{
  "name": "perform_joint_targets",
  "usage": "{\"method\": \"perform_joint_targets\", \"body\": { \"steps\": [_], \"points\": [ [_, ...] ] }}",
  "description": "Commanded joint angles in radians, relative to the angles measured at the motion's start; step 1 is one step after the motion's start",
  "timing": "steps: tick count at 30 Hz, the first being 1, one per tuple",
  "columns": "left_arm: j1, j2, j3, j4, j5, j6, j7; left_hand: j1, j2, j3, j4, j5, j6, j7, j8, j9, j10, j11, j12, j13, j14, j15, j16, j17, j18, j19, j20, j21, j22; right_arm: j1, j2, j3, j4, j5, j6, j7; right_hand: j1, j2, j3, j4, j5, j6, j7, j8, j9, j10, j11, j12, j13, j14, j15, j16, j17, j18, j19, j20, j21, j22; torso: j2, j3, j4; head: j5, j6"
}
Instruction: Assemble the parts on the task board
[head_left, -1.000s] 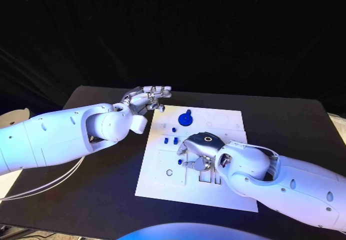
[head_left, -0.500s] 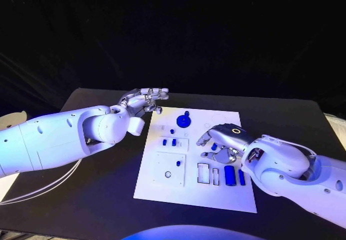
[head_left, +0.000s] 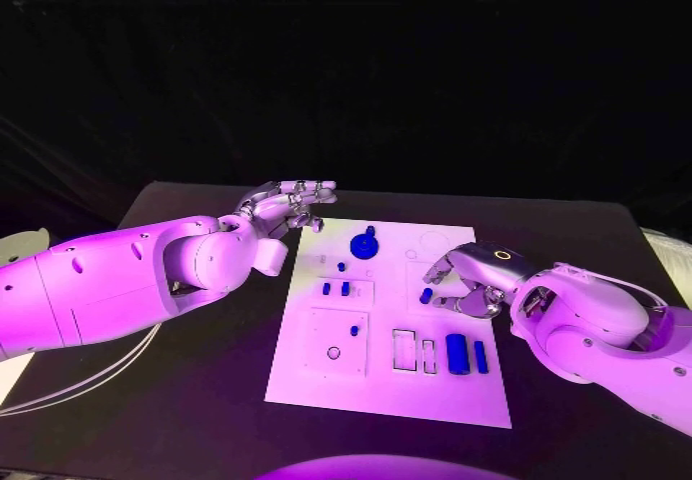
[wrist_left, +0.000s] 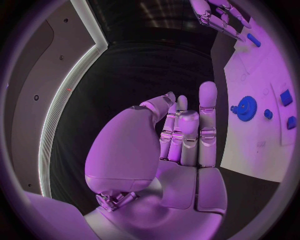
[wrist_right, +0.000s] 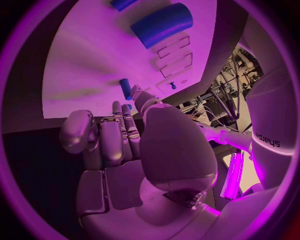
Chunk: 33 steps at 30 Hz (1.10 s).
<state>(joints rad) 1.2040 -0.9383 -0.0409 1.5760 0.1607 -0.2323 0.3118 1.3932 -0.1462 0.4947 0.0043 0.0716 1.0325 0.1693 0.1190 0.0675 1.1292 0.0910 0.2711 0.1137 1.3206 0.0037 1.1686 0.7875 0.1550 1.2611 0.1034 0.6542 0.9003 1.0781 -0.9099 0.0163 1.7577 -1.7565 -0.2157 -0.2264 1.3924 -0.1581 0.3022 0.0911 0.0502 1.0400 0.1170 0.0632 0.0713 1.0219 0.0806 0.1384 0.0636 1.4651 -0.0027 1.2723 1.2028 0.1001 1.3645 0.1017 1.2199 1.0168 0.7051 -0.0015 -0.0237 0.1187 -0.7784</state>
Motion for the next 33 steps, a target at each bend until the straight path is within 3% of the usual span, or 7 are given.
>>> {"method": "perform_joint_targets", "body": {
  "steps": [1,10,16,33],
  "points": [
    [0.000,0.004,0.001,0.001,-0.011,0.024,0.003,0.000,0.005,-0.005,0.001,0.000,-0.003,0.001,-0.006,-0.001,-0.006,0.001,0.006,0.001,-0.007,0.002,-0.007,-0.001,0.021,-0.004,0.001,-0.003,-0.001,-0.001,0.012,0.000,-0.013,-0.043,-0.003,-0.018,0.009,0.000,-0.003,0.004,0.000,-0.001,-0.009,0.001,-0.001,-0.006,-0.004,-0.004,0.000,0.042,-0.006,-0.001,-0.002,0.011,0.008,-0.004,-0.007,-0.002,-0.001,0.0000,0.0012,-0.003,0.002],
    [0.000,0.004,0.001,-0.001,-0.011,0.026,0.001,0.000,0.005,-0.005,0.001,0.000,-0.003,0.001,-0.006,-0.001,-0.006,0.001,0.006,0.001,-0.007,0.002,-0.007,-0.001,0.021,-0.004,0.001,-0.003,-0.001,-0.001,0.036,0.000,-0.041,-0.051,0.006,-0.015,0.015,0.012,0.002,0.007,0.000,0.002,-0.010,0.002,0.000,-0.002,-0.006,-0.001,0.001,0.043,-0.009,-0.001,-0.003,0.010,0.010,-0.008,-0.007,-0.002,0.002,-0.0008,0.0013,-0.002,0.004],
    [0.000,0.003,0.001,-0.001,-0.011,0.027,-0.001,0.000,0.005,-0.005,0.001,0.000,-0.003,0.001,-0.006,-0.001,-0.006,0.001,0.006,0.001,-0.007,0.002,-0.007,-0.001,0.021,-0.004,0.001,-0.003,-0.001,-0.005,0.047,-0.001,-0.047,-0.040,0.034,0.000,0.023,0.028,0.019,0.012,0.001,0.040,-0.008,0.013,0.007,0.058,-0.009,0.025,0.003,0.045,-0.008,0.002,-0.004,0.009,0.016,-0.009,-0.005,0.002,0.002,0.0000,-0.0003,0.001,-0.002],
    [0.000,0.003,0.001,-0.001,-0.011,0.028,-0.004,-0.001,0.006,-0.006,0.001,0.000,-0.002,0.001,-0.005,0.000,-0.006,0.001,0.008,0.001,-0.008,0.002,-0.007,-0.002,0.021,-0.005,0.001,-0.004,-0.002,-0.010,0.059,-0.001,-0.051,-0.031,0.063,0.021,0.031,0.037,0.049,0.014,0.002,0.094,-0.010,0.024,0.016,0.121,-0.016,0.024,0.001,0.048,-0.013,0.013,0.004,0.006,0.025,-0.012,0.002,0.013,0.001,-0.0004,0.0003,0.002,-0.005]
  ]
}}
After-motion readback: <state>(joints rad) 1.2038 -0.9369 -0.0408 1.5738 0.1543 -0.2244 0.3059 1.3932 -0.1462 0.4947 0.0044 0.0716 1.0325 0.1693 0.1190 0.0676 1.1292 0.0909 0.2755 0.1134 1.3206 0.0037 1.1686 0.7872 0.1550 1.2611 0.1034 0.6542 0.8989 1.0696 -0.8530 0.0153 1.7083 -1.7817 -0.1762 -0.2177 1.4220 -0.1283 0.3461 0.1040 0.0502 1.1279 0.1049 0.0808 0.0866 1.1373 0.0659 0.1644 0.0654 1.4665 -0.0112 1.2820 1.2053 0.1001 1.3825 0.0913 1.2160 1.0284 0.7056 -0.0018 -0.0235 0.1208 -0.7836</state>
